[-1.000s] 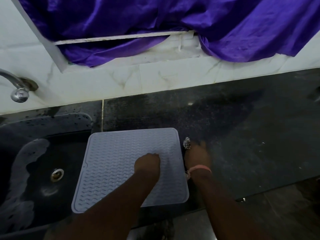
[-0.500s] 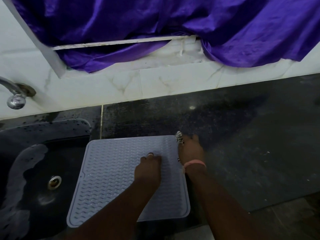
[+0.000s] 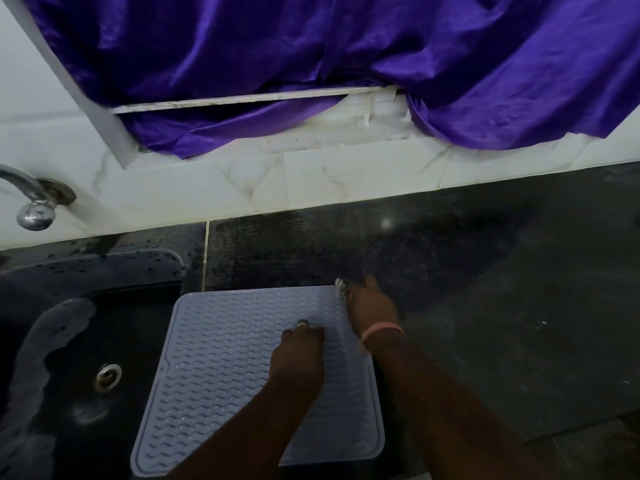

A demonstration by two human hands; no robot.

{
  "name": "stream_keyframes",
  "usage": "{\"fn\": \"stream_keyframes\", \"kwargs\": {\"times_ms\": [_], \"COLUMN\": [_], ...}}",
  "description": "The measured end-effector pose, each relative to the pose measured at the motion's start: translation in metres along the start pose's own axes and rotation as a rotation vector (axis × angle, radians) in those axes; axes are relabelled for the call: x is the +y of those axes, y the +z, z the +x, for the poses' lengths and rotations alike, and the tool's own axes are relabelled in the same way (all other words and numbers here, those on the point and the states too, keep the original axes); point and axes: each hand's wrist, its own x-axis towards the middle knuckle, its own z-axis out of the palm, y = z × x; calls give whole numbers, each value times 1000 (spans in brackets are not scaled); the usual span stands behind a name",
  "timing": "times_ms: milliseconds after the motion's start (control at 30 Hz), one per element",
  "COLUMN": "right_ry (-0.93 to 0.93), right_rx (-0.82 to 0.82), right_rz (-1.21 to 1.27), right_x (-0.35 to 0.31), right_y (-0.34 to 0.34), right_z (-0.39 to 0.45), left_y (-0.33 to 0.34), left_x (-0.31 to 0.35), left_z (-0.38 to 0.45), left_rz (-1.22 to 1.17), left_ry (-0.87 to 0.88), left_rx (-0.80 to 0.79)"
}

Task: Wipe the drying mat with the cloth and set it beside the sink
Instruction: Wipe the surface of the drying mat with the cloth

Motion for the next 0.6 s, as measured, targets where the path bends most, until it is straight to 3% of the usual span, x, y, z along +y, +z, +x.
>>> {"fn": "stream_keyframes", "kwargs": {"times_ms": [100,233,300,400,600], "right_ry": [29,203,99,-152,-185], "right_rx": [-40,66,82,-37,-26], "right_rz": [-88,-231,-200,-177,-451], "right_x": [1,-11,-15,-17,-15], "right_y": [7,-7,-9,7,-3], "right_z": [0,9,14,10,12], "left_y": [0,-1,-2,-3,-3], "left_x": [-2,-2,0,1,-3], "left_z": [3,3,3,2,5], "left_rz": [-7,-15,-18,-18,-14], "left_ry": [-8,-12,-13,-16,-24], "left_rx": [-15,-35,-31,-35,-64]}}
